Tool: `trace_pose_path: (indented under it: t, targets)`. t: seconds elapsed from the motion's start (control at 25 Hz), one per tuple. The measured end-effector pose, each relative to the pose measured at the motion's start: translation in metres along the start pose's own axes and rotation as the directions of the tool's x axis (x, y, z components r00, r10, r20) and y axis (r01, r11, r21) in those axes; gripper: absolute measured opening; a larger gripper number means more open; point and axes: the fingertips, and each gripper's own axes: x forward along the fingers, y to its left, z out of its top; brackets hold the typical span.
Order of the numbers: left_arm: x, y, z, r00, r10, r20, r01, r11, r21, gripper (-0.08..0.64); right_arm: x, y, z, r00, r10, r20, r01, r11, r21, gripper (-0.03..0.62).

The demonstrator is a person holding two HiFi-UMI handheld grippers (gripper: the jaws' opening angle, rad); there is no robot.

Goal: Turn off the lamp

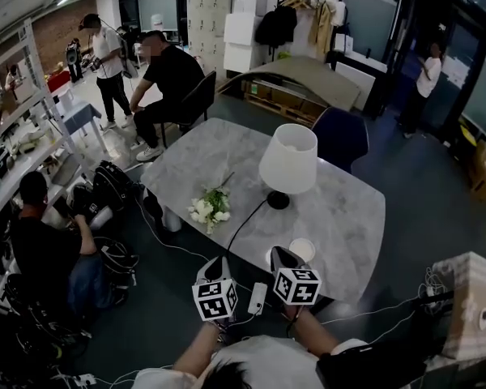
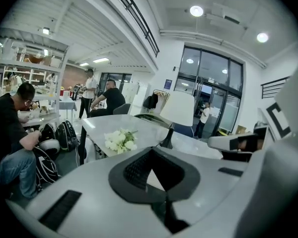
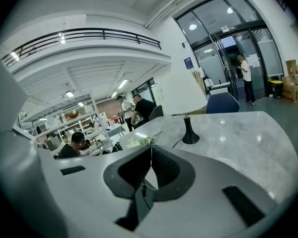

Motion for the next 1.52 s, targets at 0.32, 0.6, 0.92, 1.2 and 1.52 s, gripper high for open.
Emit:
trace_pose_path:
  t: [0.32,0.6,0.92,1.2,1.52]
  targets:
    - [-0.015,0.007,0.017,0.999,-0.016,0.034,0.016,1.0,-0.025,-0.009,-0.001,0.018,0.005,1.0,0.003,0.015,-0.003,1.0,-0.002,0.002]
    - [-0.017,0.013,0.025,0.999,-0.018,0.042,0.018,1.0,-0.019,-0.009,0.002,0.026,0.003,1.0,0.009,0.007,-0.009,1.0,-0.005,0.003]
    - [-0.019,0.01,0.021,0.999,-0.029,0.026,0.03,1.0,-0.007,-0.009,-0.004,0.034,0.0,1.0,0.017,-0.002,-0.017,0.999,-0.036,0.0]
    - [-0.019,0.003,0.018,0.999,-0.042,0.011,0.042,0.999,0.009,-0.009,-0.011,0.028,0.002,1.0,0.009,0.004,-0.008,0.999,-0.035,-0.002]
    - [-0.021,0.007,0.01,1.0,-0.03,0.004,0.03,1.0,-0.005,-0.009,-0.015,0.022,-0.005,1.0,-0.012,-0.002,0.011,1.0,-0.026,-0.002]
